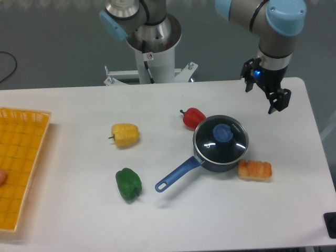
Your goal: Open the lid
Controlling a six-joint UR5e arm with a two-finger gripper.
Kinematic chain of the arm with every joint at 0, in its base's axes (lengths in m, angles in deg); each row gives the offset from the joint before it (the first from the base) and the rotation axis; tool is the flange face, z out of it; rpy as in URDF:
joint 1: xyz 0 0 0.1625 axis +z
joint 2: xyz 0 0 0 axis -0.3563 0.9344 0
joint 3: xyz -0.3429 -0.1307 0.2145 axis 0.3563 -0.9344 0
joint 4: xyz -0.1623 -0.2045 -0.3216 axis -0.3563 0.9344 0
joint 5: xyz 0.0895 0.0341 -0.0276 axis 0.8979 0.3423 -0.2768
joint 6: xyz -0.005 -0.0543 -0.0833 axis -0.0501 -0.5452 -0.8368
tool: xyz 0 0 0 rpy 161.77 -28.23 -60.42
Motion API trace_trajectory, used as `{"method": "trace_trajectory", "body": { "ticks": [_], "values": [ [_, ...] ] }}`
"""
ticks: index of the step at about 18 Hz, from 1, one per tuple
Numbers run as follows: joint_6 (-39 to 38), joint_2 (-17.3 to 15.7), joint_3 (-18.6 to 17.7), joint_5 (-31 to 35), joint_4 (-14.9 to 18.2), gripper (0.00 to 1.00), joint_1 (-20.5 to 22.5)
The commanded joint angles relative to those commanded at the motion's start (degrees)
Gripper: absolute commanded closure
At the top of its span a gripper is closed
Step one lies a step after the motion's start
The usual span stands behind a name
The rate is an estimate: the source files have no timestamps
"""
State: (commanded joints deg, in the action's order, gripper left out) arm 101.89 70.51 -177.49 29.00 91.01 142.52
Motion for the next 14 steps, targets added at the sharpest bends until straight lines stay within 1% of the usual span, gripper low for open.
{"method": "trace_trajectory", "body": {
  "ticks": [2,6,14],
  "values": [
    [0.3,-0.1,-0.7,0.0,-0.1,0.00,0.1],
    [1.0,-0.1,-0.1,0.2,0.0,0.00,0.1],
    [-0.1,-0.1,-1.2,-0.3,0.2,0.00,0.8]
  ]
}}
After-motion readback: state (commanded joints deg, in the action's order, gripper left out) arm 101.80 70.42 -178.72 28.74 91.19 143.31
